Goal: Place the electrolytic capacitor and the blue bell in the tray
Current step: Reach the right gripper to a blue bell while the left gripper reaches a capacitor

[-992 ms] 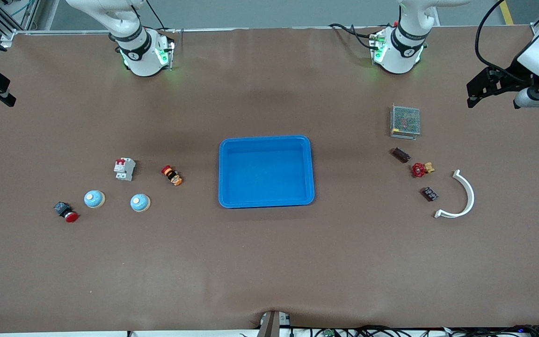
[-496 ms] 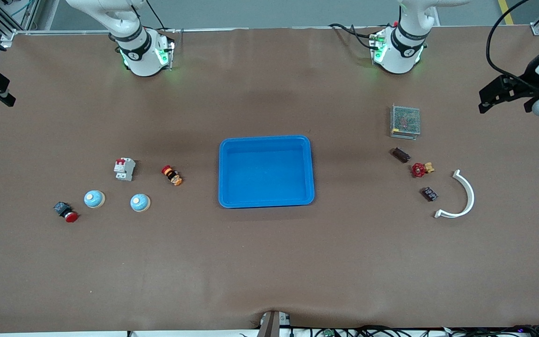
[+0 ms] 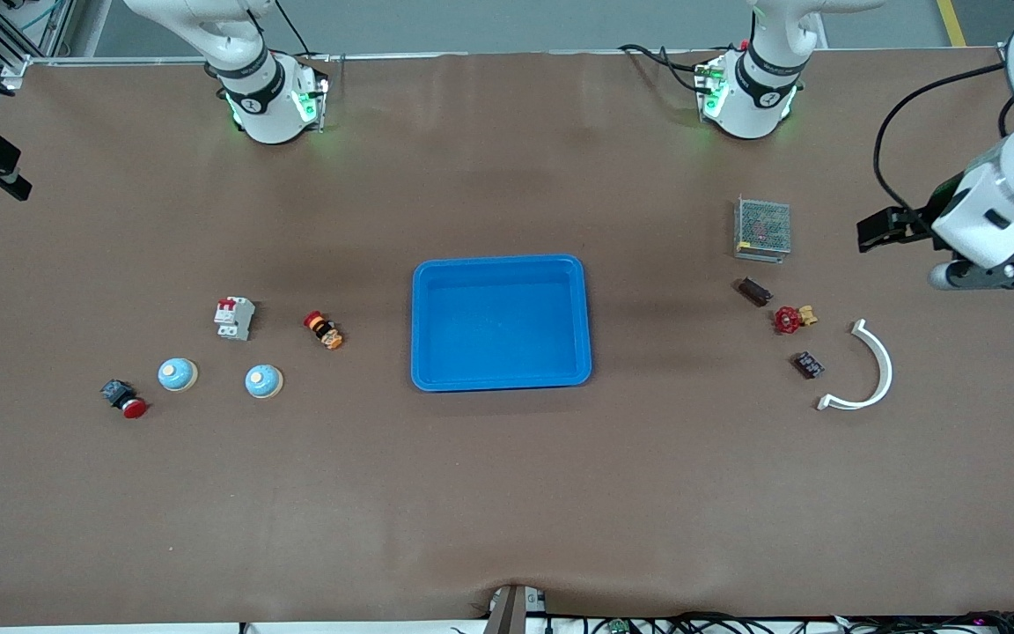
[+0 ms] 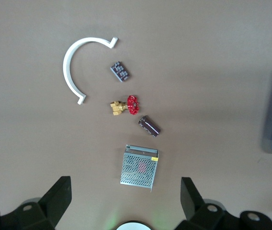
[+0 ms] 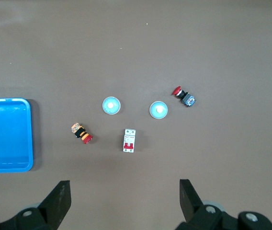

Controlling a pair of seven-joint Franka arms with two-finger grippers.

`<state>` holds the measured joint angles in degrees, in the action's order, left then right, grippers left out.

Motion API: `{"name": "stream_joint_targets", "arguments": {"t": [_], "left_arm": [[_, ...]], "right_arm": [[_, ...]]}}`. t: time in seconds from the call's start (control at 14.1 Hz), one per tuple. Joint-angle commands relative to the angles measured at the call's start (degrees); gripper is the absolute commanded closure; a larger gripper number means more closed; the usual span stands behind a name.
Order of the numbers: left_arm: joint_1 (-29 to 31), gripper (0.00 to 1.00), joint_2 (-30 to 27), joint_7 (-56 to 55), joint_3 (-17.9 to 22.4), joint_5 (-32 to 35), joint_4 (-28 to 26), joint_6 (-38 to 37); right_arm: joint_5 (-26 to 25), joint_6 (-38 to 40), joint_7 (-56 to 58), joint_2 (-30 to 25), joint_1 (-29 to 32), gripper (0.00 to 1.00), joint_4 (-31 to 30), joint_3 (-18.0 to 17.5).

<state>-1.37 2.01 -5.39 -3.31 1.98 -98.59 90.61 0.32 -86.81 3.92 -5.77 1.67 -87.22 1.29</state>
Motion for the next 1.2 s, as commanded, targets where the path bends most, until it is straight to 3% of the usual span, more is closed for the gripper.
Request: {"name": "stream_joint_targets", "arguments": {"t": [0.0,0.43,0.64,1.13], "left_arm": [[0.05,0.0,-2.09,-1.11,-0.47,1.0,-7.99,5.43],[-0.04,0.0,-1.57,-8.13,-0.65,0.92,-23.72,22.56],[0.22,0.0,-0.78,-12.62,-0.65,0.21,-30.5,31.36],[0.05,0.0,6.41,-27.02,-0.73,0.21,-37.02,45.96]], "right_arm": [[-0.49,0.5,-0.75,0.05,-0.18,0.0,0.47,-0.15],[0.38,-0.37,-0.75,0.23,-0.09,0.0,0.39,-0.14],[0.39,-1.6,0.04,2.94,-2.18,0.0,0.39,-0.23],[0.47,-10.73,0.13,15.59,-3.43,0.0,-1.71,-0.32]]}}
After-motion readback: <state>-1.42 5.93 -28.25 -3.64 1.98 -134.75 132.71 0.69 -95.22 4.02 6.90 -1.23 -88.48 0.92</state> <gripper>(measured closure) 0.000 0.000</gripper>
